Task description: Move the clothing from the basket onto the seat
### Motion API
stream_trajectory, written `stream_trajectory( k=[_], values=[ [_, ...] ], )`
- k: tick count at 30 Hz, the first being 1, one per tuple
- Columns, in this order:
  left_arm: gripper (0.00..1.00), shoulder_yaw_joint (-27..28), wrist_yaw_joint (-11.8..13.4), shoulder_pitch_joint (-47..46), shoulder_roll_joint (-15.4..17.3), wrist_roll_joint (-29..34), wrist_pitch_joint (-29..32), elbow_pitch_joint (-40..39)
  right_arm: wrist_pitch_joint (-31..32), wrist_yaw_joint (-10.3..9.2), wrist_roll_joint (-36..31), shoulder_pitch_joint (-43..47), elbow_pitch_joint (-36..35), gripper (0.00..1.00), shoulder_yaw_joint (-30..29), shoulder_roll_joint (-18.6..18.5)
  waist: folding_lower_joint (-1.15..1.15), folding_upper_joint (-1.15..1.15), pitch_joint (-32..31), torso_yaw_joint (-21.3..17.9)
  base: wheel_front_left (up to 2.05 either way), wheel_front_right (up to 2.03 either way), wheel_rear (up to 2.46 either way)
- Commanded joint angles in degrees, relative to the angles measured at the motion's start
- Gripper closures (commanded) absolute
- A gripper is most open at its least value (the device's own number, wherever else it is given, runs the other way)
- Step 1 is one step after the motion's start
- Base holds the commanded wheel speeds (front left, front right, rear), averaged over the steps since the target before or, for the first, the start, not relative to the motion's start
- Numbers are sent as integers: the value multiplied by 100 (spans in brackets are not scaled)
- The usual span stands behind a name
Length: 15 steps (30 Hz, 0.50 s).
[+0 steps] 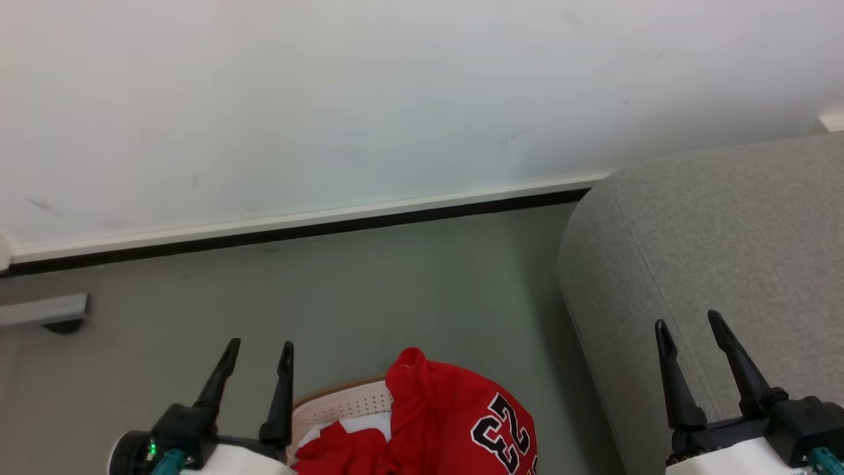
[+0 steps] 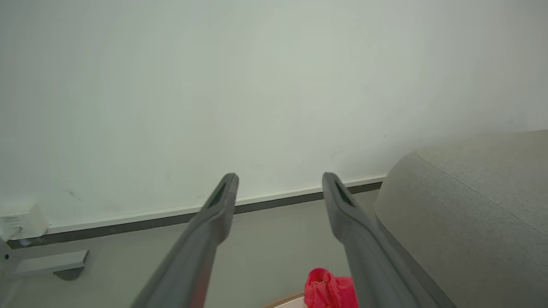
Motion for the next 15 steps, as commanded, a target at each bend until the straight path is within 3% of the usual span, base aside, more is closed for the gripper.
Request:
stream_trajectory(
  k=[1,15],
  values=[
    [0,-31,-39,-175,58,63,-4,168,2,2,43,-107,-62,0,-44,-1,0,0,378,-281,0,0,0],
    [0,-364,-219,-1390,456,245,19,2014,2,2,169,-642,-421,0,-128,159,0,0,1632,-925,0,0,0]
  ],
)
